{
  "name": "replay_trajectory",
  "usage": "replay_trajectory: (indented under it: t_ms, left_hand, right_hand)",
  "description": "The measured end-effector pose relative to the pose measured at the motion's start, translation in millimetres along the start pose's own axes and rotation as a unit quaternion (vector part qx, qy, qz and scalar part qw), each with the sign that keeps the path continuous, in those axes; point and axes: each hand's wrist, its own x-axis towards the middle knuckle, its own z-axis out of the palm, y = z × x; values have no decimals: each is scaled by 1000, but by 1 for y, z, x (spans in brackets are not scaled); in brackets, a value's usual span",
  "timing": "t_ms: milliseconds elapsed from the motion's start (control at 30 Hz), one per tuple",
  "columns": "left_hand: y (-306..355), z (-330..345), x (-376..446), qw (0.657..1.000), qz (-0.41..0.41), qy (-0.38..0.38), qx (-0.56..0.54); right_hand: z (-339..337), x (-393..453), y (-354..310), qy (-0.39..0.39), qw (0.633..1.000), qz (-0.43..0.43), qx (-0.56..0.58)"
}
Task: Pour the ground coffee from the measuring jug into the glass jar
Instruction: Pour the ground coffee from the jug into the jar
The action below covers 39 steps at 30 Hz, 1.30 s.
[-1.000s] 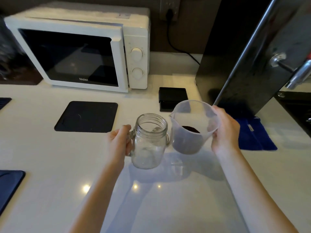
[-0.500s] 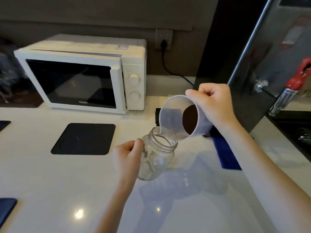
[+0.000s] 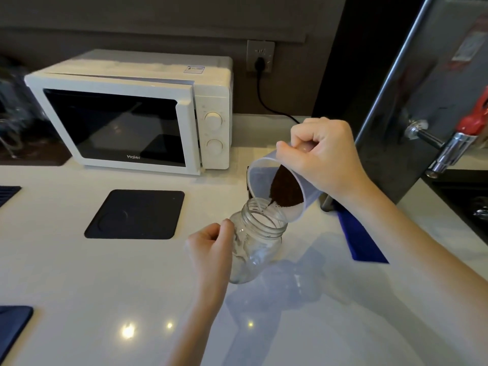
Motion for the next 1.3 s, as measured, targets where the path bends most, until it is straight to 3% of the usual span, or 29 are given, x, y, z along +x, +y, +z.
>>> replay_trajectory:
  t_ms: [333, 1300]
  left_hand:
    - [4, 11, -1, 998, -37, -10, -40]
    - [15, 18, -3, 998, -28, -4, -62]
  right_hand:
    - [0, 15, -4, -8, 995, -80, -67]
    - [-1, 27, -14, -9, 977, -151, -148]
